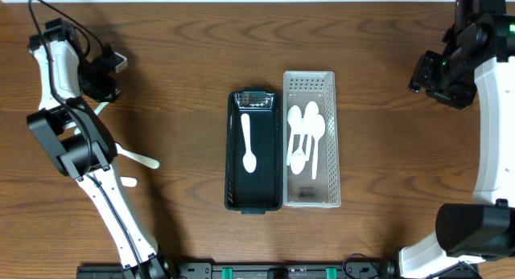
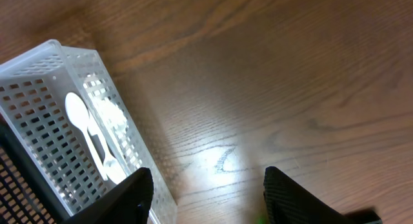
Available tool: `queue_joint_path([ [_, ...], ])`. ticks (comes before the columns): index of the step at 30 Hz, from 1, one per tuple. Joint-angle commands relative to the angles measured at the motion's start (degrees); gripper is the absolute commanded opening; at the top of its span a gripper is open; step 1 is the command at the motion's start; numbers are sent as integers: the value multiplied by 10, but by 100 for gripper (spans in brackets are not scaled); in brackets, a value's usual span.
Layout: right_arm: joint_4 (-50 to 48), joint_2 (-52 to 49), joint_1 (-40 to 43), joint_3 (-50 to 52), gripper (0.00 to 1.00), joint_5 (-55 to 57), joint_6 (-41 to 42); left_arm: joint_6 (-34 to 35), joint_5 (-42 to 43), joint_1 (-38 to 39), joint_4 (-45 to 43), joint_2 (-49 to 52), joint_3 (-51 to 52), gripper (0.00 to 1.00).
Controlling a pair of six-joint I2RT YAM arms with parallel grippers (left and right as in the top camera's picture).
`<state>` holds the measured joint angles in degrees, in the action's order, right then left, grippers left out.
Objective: Pack container
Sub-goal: 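Lower the left gripper and close it on a white fork, then carry the fork right and release it into the black tray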
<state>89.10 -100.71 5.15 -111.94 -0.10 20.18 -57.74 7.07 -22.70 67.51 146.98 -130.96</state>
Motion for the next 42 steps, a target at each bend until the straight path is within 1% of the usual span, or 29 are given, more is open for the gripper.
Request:
queue_joint_path([
  [1, -7, 4, 1, -1, 58, 1, 3, 69, -3, 20, 18, -33, -2, 6],
  [7, -31, 4, 1, -1, 59, 1, -15, 192, -2, 63, 50, -113, -2, 6],
  [11, -37, 4, 1, -1, 59, 12, -16, 302, -2, 113, 78, -188, -2, 6],
  [16, -55, 4, 2, -1, 59, 35, -16, 472, 21, 205, 96, -280, -2, 6],
  [19, -66, 4, 2, -1, 59, 49, -17, 538, 57, 273, 107, -315, -2, 6],
  [22, -76, 3, 2, -1, 59, 51, -33, 594, 60, 341, 125, -326, -2, 6],
  [25, -80, 3, 2, -1, 60, 53, -46, 640, 59, 402, 157, -319, -2, 6],
  [28, -79, 3, 2, -1, 60, 54, -62, 677, 53, 441, 171, -308, 5, 6],
  [33, -79, 3, 2, 0, 60, 63, -78, 738, 11, 472, 157, -307, 64, 6],
  [37, -79, 3, 2, 0, 59, 63, -87, 746, 10, 479, 132, -307, 138, 6],
  [42, -80, 3, 2, 0, 59, 63, -96, 745, 10, 482, 79, -307, 236, 6],
])
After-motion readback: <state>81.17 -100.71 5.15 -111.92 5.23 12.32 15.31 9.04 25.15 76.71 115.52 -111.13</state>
